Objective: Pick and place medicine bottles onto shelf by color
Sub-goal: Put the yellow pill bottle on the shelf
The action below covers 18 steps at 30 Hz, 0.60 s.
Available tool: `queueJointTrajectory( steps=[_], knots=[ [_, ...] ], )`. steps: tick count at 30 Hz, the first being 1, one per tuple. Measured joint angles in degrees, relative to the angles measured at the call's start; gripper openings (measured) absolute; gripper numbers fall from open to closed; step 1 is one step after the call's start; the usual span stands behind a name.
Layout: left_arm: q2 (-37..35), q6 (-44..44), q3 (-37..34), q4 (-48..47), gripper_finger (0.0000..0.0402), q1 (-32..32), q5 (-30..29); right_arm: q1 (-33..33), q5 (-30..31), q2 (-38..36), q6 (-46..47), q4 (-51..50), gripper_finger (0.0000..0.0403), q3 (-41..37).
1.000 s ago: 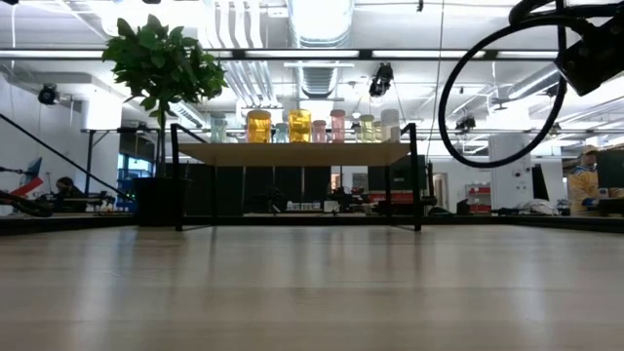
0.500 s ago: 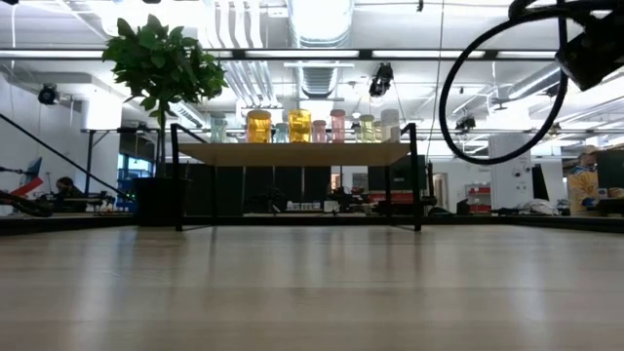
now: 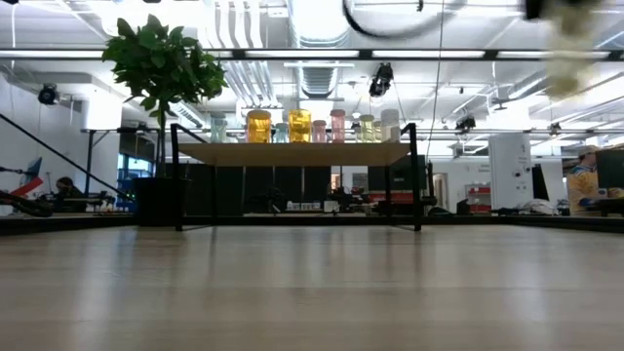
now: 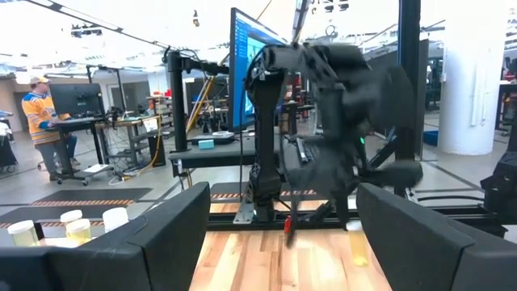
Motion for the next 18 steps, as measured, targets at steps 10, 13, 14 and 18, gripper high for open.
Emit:
queueJointTrajectory(
  steps=[10,13,14,18],
  knots=[
    [0.00,0.00,0.00,-0.03,0.0294,0.02,0.01,-11.41,8.39,0.04,-27.27,-5.26,0.0111,17.13],
    [0.00,0.00,0.00,-0.04,0.0294,0.02,0.00,-15.84,12.24,0.04,-40.96,-7.54,0.0111,22.14],
    [0.00,0.00,0.00,-0.04,0.0294,0.02,0.00,-17.38,14.10,0.04,-46.02,-8.22,0.0111,23.77],
    [0.00,0.00,0.00,-0.05,0.0294,0.02,0.00,-23.16,23.91,0.04,-67.84,-9.88,0.0111,29.10]
  ],
)
